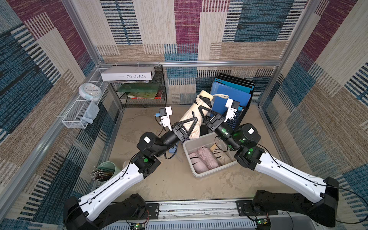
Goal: Put the umbrella into the storage box
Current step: Pick up the umbrella from the center of the board, then place the umbrella in the storage box.
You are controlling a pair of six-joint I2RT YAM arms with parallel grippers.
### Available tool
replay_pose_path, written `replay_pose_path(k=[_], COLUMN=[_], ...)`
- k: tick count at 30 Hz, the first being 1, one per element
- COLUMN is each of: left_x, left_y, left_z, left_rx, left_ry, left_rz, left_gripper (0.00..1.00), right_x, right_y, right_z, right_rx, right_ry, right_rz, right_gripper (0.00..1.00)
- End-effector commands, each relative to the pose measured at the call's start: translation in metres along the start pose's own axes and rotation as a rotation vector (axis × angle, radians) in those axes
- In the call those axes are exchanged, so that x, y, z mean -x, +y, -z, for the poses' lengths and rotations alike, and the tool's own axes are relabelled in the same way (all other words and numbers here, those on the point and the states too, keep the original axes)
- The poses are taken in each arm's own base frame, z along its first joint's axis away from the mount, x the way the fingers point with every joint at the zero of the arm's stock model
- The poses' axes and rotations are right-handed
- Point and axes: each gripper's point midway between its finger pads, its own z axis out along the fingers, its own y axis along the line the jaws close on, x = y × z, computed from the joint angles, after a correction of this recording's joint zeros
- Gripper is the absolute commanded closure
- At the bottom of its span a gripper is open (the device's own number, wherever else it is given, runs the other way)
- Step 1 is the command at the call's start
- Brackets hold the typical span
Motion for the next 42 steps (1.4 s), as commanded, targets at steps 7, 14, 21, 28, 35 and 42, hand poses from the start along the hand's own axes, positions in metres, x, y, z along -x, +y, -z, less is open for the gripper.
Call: replay_pose_path(k=[7, 14, 21, 28, 35, 42], left_x=[0.001, -0.007, -0.021, -0.050, -0.078, -0.119], left_y=[-0.018, -0.015, 0.000, 0.034, 0.101, 0.161], left_z=[-0.006, -0.016, -0.021, -0.002, 0.071, 0.121], left_rx=[-0.078, -0.078, -0.035, 0.137, 0.554, 0.902], left_ry=[-0.011, 0.023, 0.081, 0.210, 0.297, 0.362], left_rz=[-0.007, 0.010, 0.029, 0.013, 0.066, 0.265], left_gripper=[0.88, 0.84, 0.49, 0.10, 0.11, 0.18], right_x=[0.008, 0.010, 0.016, 0.027, 0.021, -0.010], right_y=[0.004, -0.005, -0.025, -0.064, -0.121, -0.175], right_z=[0.007, 0.013, 0.019, 0.034, 0.076, 0.110], right_rx=[0.048, 0.017, -0.027, -0.171, -0.483, -0.780], right_ry=[-0.040, -0.021, -0.018, 0.007, 0.197, 0.629], right_rz=[-0.032, -0.021, -0.036, 0.031, 0.266, 0.544], right_gripper=[0.53, 0.48, 0.67, 0.71, 0.77, 0.80])
